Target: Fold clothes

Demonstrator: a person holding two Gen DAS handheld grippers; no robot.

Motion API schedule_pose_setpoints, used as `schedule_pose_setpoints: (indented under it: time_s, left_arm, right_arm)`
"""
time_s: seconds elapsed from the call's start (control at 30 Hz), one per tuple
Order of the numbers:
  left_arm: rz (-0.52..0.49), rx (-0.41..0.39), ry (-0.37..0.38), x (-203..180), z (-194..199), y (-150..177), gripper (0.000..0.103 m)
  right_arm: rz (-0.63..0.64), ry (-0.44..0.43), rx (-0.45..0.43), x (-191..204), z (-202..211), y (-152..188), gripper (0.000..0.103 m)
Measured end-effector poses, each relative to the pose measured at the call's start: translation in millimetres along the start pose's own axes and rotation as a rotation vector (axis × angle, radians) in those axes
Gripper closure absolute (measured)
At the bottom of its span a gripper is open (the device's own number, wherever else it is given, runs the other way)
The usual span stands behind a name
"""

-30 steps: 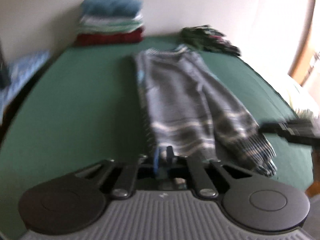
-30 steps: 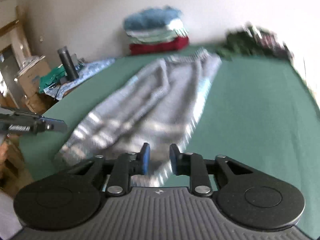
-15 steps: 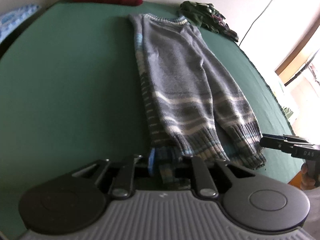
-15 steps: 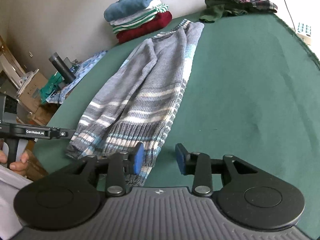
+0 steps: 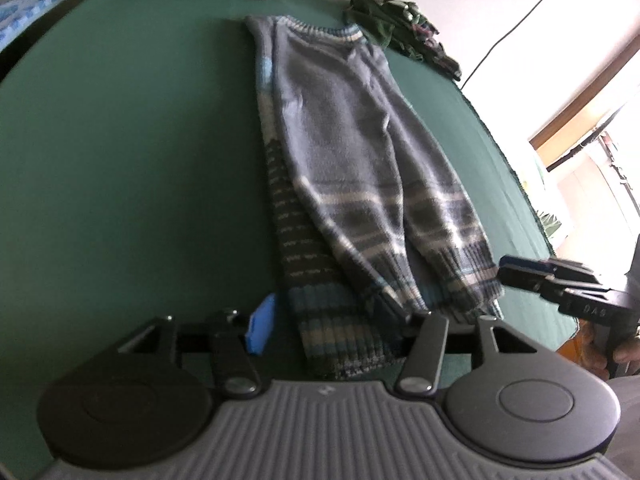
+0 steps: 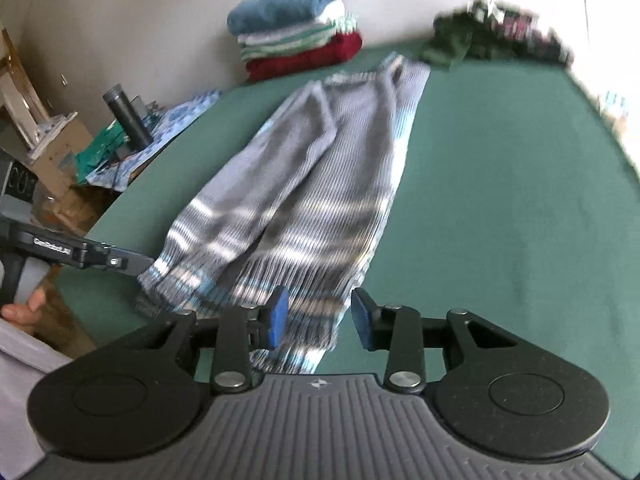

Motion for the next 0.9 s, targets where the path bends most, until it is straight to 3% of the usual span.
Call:
schedule_pose_setpoints:
  time_s: [0.07, 0.2, 0.33, 0.5, 0.77, 0.9]
  left_arm:
    - [-0.035, -0.013, 0.008, -5, 4, -5, 0.037]
    - [-0.084, -0.025, 0.028, -14, 6, -13, 0.036]
    - [-0.08, -0.002, 0.035, -13, -3, -11, 0.036]
    - [-0.059, 0.032, 0.034, -12, -11, -1, 0.036]
    - [-0.09, 0.041, 0.028, -14, -13, -1, 0.037]
    - [-0.104, 0.047, 0.018, -14, -14, 1, 0.037]
  right_arm:
    - [0.052, -0.023, -0.015, 8, 7, -5, 0.064]
    - [0.197, -0.122, 0.05, 37, -6, 2, 0.064]
    - [0.282, -0.107, 0.09, 46, -28, 13, 0.068]
    - [0.21, -0.104, 0.083, 32, -29, 6, 0.091]
    - [0.171, -0.185, 0.045, 48, -25, -11, 0.092]
    - [0.203, -0.197, 0.186, 53, -47, 13, 0.092]
Point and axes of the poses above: each gripper's, at about its wrist camera, not at the fingertips, and z roughly against the way its jaws point, x to its left, y to its underside, the point moved 5 cm from there along -z, roughly the way its jaws point, and after that the axes turned 8 degrees about -x, right-handed, at the moved point
